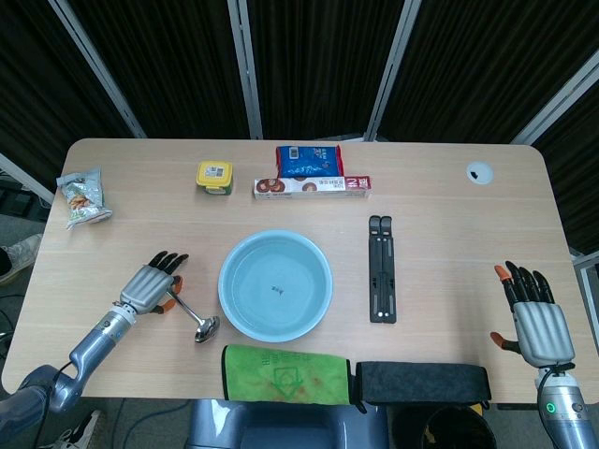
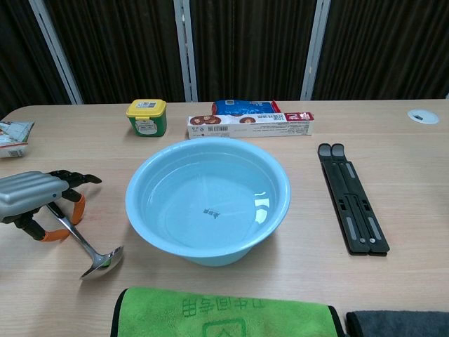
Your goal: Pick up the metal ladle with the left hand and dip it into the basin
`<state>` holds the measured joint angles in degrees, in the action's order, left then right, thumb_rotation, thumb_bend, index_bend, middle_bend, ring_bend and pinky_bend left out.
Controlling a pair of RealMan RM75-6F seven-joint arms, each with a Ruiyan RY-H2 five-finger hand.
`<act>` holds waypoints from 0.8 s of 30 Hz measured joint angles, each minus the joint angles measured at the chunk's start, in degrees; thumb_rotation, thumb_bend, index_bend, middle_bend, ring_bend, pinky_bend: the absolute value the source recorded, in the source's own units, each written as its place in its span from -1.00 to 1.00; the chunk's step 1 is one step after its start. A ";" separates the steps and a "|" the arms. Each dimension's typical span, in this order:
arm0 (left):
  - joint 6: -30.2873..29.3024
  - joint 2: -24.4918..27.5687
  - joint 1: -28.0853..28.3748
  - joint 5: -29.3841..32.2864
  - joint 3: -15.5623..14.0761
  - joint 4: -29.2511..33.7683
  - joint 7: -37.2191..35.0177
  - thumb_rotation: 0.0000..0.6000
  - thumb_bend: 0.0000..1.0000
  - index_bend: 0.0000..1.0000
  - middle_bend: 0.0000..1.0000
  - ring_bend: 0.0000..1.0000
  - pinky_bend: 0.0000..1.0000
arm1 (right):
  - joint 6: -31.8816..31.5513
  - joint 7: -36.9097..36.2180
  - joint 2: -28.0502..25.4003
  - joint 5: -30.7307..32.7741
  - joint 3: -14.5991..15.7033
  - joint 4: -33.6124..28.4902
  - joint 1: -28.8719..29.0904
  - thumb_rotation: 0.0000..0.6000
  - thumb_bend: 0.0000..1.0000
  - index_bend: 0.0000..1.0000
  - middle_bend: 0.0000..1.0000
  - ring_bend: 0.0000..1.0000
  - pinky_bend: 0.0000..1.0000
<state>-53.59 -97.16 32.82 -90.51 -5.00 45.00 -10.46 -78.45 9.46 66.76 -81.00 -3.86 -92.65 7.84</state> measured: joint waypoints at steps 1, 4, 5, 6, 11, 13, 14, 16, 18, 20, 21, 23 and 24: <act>-0.05 0.06 -0.01 -0.09 -0.10 0.09 -0.03 1.00 -0.24 0.03 -1.00 -1.00 -1.00 | 0.08 -0.02 0.00 -0.03 0.02 0.10 0.05 1.00 -1.00 -1.00 -1.00 -1.00 -1.00; -0.39 0.22 -0.04 -0.37 -0.29 0.26 -0.15 1.00 -0.19 0.07 -1.00 -1.00 -1.00 | 0.26 0.16 0.05 -0.01 0.06 0.18 0.16 1.00 -1.00 -1.00 -1.00 -1.00 -1.00; -0.65 0.28 -0.06 -0.49 -0.35 0.32 -0.22 1.00 -0.17 0.08 -1.00 -1.00 -1.00 | 0.23 0.27 0.08 -0.05 0.09 0.15 0.15 1.00 -1.00 -1.00 -1.00 -1.00 -1.00; -0.90 0.34 -0.10 -0.62 -0.41 0.37 -0.34 1.00 -0.15 0.08 -1.00 -1.00 -1.00 | 0.18 0.41 0.11 -0.07 0.11 0.12 0.14 1.00 -1.00 -1.00 -1.00 -1.00 -1.00; -2.36 1.11 -0.50 -1.14 -0.79 0.87 -0.78 1.00 -0.07 0.13 -1.00 -1.00 -1.00 | 0.30 0.88 0.15 0.10 0.11 -0.09 0.21 1.00 -1.00 -1.00 -1.00 -1.00 -1.00; -3.07 1.47 -0.70 -1.34 -0.89 1.31 -0.82 1.00 -0.06 0.14 -1.00 -1.00 -1.00 | 0.33 0.94 0.19 0.05 0.16 0.00 0.23 1.00 -1.00 -1.00 -1.00 -1.00 -1.00; -3.62 1.74 -0.83 -1.51 -0.97 1.69 -0.82 1.00 -0.06 0.15 -1.00 -1.00 -1.00 | 0.28 0.96 0.19 -0.03 0.20 -0.02 0.22 1.00 -1.00 -1.00 -1.00 -1.00 -1.00; -4.58 2.25 -1.07 -1.83 -1.11 2.52 -0.77 1.00 -0.06 0.16 -1.00 -1.00 -1.00 | 0.19 0.96 0.19 -0.22 0.27 -0.06 0.20 1.00 -1.00 -1.00 -1.00 -1.00 -1.00; -6.41 3.19 -1.48 -2.49 -1.41 4.18 -0.58 1.00 -0.06 0.17 -1.00 -1.00 -1.00 | 0.00 0.90 0.18 -0.49 0.41 -0.06 0.11 1.00 -1.00 -1.00 -1.00 -1.00 -1.00; -8.48 4.49 -1.98 -3.16 -1.78 6.59 -0.23 1.00 -0.07 0.17 -1.00 -1.00 -1.00 | -0.11 0.82 0.15 -0.60 0.44 -0.09 0.09 1.00 -1.00 -1.00 -1.00 -1.00 -1.00; -9.33 5.11 -2.21 -3.47 -1.94 7.76 -0.09 1.00 -0.07 0.17 -1.00 -1.00 -1.00 | -0.14 0.82 0.11 -0.64 0.44 -0.15 0.08 1.00 -1.00 -1.00 -1.00 -1.00 -1.00; -11.55 6.68 -2.84 -4.32 -2.32 10.66 0.17 1.00 -0.07 0.17 -1.00 -1.00 -1.00 | -0.18 0.84 0.08 -0.69 0.51 -0.22 0.04 1.00 -1.00 -1.00 -1.00 -1.00 -1.00; -12.61 7.37 -3.13 -4.75 -2.50 11.83 0.27 1.00 -0.07 0.17 -1.00 -1.00 -1.00 | -0.24 0.86 0.10 -0.77 0.56 -0.22 0.00 1.00 -1.00 -1.00 -1.00 -1.00 -1.00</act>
<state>-66.19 -89.79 29.69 -95.27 -7.50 56.83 -10.18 -78.69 10.31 66.86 -81.77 -3.29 -92.87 7.84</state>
